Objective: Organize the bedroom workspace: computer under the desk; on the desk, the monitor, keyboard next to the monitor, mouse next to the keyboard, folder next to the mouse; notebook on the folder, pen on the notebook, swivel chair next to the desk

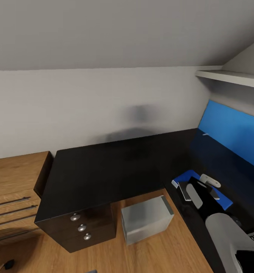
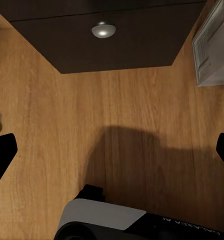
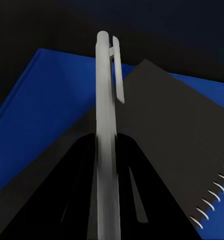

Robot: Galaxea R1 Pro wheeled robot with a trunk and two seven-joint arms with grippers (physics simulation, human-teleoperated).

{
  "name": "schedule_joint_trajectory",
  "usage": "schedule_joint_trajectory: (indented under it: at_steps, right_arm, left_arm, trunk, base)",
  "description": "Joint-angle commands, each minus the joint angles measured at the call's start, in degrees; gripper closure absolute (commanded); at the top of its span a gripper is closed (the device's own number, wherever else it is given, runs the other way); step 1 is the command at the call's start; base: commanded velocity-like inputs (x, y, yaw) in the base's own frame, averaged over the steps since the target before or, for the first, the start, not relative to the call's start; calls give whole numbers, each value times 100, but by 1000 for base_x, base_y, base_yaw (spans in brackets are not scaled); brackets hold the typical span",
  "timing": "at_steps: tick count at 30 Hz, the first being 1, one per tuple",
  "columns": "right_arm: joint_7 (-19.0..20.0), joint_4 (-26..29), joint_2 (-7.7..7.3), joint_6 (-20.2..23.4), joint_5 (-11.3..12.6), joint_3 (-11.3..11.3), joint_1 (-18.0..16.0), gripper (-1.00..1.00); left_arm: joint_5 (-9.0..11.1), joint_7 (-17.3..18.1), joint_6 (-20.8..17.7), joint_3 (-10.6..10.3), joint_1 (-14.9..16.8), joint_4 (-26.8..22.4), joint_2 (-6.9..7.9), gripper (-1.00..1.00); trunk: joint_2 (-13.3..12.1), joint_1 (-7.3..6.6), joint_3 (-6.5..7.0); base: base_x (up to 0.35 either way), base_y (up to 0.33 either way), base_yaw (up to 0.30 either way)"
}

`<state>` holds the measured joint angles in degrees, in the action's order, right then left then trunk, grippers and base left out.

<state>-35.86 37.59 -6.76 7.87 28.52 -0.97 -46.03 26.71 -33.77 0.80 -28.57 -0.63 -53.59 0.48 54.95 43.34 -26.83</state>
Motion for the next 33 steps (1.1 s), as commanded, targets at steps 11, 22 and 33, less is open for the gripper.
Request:
schedule_joint_trajectory:
  at_steps: [11,22,33]
  right_arm:
    - [-9,-421,-1,-7,22,8,-196,100]
    - [-8,-445,-1,-13,18,9,-213,100]
    - [-8,-429,-1,-13,14,9,-214,-100]
  left_arm:
    - [44,-33,17,-23,1,-11,5,-100]
    - [44,-33,17,-23,1,-11,5,-100]
    - [44,-33,17,-25,1,-11,5,-100]
  trunk:
    - [4,1,-5]
    - [4,1,-5]
    - [4,1,-5]
  base:
    - [0,0,0]
    - [0,0,0]
    - [0,0,0]
